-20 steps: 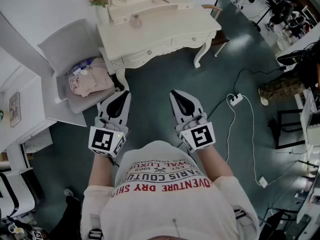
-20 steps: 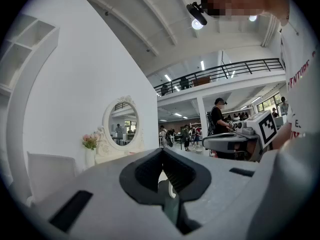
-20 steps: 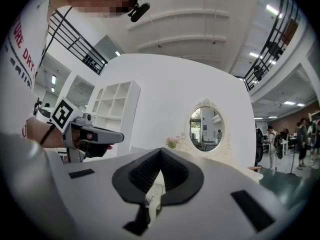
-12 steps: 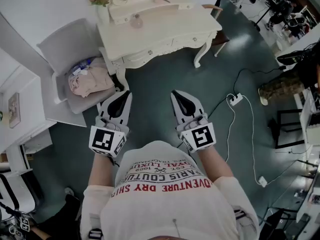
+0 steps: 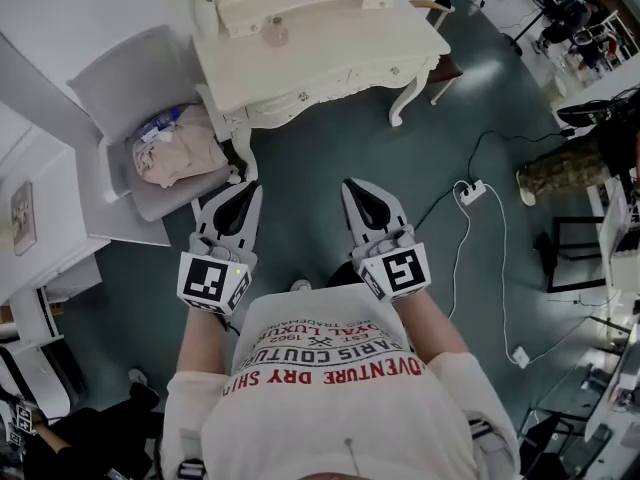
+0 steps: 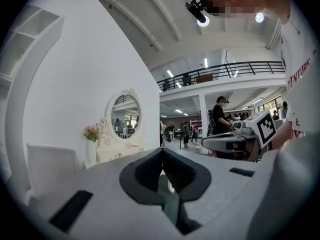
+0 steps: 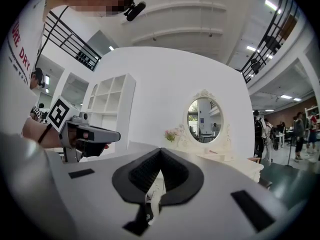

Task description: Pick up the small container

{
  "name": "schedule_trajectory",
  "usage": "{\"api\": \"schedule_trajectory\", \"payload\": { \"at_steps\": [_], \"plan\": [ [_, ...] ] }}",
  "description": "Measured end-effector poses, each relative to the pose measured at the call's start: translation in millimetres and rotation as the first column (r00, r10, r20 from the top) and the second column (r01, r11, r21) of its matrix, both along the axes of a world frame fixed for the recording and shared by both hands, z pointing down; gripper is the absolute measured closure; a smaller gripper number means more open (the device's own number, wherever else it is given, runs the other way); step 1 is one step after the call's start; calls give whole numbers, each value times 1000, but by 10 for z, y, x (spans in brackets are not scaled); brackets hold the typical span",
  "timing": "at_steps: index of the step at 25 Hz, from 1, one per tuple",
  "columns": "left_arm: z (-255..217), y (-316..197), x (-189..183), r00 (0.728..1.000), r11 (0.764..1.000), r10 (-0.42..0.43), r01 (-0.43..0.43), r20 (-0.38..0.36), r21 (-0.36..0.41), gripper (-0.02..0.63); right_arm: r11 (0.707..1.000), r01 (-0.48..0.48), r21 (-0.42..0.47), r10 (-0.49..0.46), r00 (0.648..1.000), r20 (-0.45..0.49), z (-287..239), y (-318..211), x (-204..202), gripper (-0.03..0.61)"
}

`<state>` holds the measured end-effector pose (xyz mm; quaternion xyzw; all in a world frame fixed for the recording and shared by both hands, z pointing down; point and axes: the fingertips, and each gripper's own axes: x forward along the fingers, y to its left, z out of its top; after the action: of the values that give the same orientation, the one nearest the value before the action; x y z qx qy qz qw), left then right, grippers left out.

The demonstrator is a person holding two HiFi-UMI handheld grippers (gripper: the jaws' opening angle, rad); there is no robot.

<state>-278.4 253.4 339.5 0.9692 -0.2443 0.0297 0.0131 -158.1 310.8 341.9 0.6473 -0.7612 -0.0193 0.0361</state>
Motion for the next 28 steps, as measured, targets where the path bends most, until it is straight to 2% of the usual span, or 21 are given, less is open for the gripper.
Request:
{"api": "schedule_trajectory", "payload": {
  "at_steps": [5, 10, 19, 23, 28],
  "plan": [
    [143, -169, 174, 999, 1000, -17, 17, 32, 10, 606, 1000, 24, -16, -24, 1000, 5, 157, -256, 226, 580],
    [164, -539, 521, 995, 996, -93, 93, 36, 17, 606, 997, 76, -11, -76, 997, 15, 257, -672, 656, 580],
    [114, -1462, 1573, 961, 962, -273, 274, 46, -13, 607, 968, 249, -33, -250, 968, 1, 206, -1768, 1776, 580],
    [-23, -1808, 2098, 952, 953, -304, 304, -26, -7, 606, 948, 315, -41, -315, 949, -6, 178, -2197, 2262, 580],
    [47, -2142, 2578, 937, 937, -350, 350, 4, -21, 606, 927, 369, -69, -369, 929, 6, 259, -2637, 2679, 580]
  ]
}}
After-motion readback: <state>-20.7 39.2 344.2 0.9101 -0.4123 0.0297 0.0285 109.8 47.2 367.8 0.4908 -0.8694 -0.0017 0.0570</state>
